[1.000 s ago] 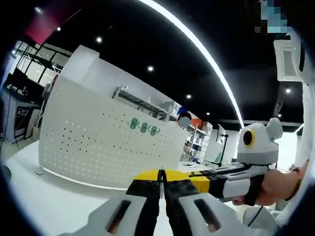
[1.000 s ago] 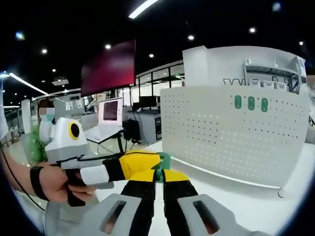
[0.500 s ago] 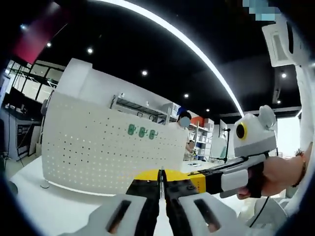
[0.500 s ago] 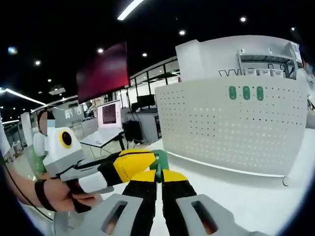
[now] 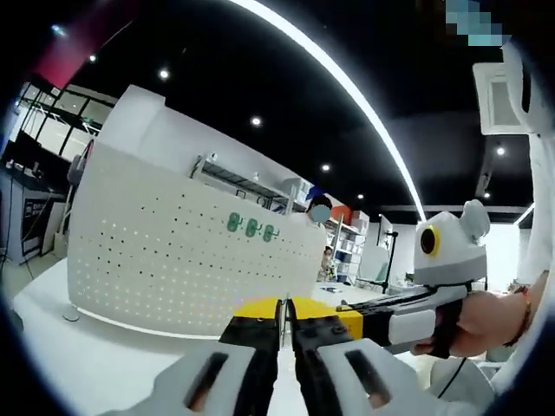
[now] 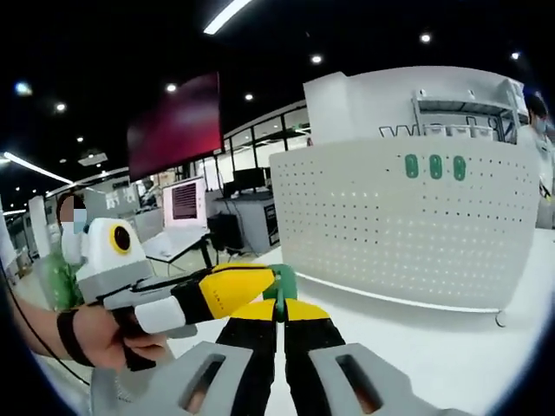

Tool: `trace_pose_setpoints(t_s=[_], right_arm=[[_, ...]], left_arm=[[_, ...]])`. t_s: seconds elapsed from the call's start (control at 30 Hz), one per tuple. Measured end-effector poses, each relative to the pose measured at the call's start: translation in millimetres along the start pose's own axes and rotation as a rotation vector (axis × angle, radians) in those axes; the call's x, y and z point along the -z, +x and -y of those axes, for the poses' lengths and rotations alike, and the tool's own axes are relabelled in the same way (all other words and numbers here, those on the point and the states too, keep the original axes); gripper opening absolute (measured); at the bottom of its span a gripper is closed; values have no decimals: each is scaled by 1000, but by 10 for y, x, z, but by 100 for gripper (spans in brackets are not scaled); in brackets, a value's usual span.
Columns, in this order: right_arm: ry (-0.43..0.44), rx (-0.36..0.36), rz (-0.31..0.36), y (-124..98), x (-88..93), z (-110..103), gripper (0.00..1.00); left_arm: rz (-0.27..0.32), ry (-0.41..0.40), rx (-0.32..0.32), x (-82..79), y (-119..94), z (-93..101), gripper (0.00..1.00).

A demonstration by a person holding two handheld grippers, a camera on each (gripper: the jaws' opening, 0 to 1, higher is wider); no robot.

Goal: Insert the hook assembly into the mounting plate slot until the hook locks in place.

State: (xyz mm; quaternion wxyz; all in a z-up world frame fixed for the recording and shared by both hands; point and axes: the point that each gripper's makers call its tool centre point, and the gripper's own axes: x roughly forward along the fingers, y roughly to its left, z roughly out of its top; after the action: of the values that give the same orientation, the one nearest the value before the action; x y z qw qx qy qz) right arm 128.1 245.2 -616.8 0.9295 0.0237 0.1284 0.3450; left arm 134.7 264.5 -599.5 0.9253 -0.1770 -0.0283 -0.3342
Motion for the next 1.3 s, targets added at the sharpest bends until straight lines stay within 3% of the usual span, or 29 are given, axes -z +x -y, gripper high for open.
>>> trace_pose_setpoints(t_s=[0.03,0.13,0.33,0.4,0.77,1.3], right_arm=[[44,-5,-9,19,15,-30,0],[-20,25,6,45,-17,-28,0],[-8,78,15,74,-26,13,0],[14,90,27,78,-53,50,0],[-21,182,35,137,-194,253,0],[-22,263,81,289,-450,426,1]], left_arm=[[-6,-31,-8,6,-33,-54,10],[1,-9,-8,-19,-98,-104,13],[1,-53,-33,-22,-272,-276,10],[42,-82,-33,-79,-348,-312,15],[-32,-33,-31,-22,-506,-484,22],[-69,-17,-3,14,-596,-526,40]])
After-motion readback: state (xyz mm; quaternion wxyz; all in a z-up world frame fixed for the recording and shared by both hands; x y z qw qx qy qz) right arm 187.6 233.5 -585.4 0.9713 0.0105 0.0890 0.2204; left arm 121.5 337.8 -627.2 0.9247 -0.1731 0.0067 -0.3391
